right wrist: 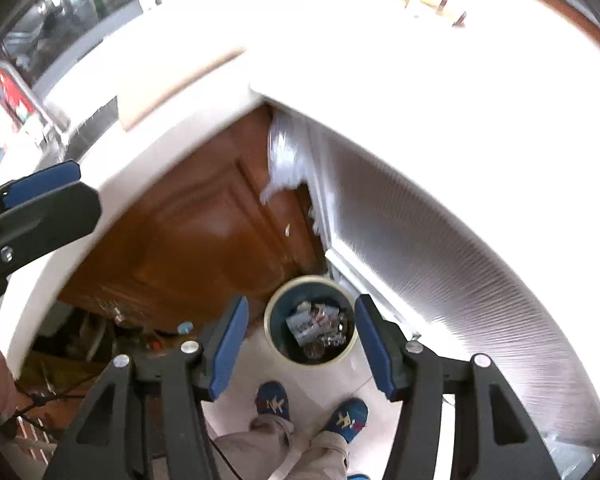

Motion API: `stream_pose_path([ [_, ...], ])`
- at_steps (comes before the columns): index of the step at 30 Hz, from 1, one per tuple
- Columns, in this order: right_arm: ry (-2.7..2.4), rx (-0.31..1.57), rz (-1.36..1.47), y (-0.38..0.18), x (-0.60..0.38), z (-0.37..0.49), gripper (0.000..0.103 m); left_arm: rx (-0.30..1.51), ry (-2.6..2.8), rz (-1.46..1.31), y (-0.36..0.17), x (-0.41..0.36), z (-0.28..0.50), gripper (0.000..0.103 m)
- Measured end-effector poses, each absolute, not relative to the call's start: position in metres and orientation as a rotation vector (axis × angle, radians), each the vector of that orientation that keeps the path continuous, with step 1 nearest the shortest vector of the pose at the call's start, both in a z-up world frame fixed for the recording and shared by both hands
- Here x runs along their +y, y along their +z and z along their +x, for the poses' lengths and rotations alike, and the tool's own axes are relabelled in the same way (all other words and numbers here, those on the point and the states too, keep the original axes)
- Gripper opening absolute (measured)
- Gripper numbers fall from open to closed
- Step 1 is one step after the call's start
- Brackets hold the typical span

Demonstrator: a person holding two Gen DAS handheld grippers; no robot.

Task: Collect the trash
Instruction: 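Raise both tools back up to the counter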

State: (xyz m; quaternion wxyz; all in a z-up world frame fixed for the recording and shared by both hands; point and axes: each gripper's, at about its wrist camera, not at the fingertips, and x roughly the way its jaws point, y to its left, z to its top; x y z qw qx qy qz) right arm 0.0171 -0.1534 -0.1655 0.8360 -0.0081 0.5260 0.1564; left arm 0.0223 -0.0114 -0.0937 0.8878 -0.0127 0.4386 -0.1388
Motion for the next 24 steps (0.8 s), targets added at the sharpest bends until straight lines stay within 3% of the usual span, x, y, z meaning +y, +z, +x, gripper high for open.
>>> stream_pose_path([
  [13,0.102,0.883,0.062,-0.046,-0.191,0.027,0.056,0.775,-0.476,-0.001,0.008,-0.034,0.054,0.077],
  [24,0.052,0.782,0.097,-0.004,-0.242,0.092,0.055,0.772,-0.421,-0.067,0.042,-0.059,0.165,0.077],
])
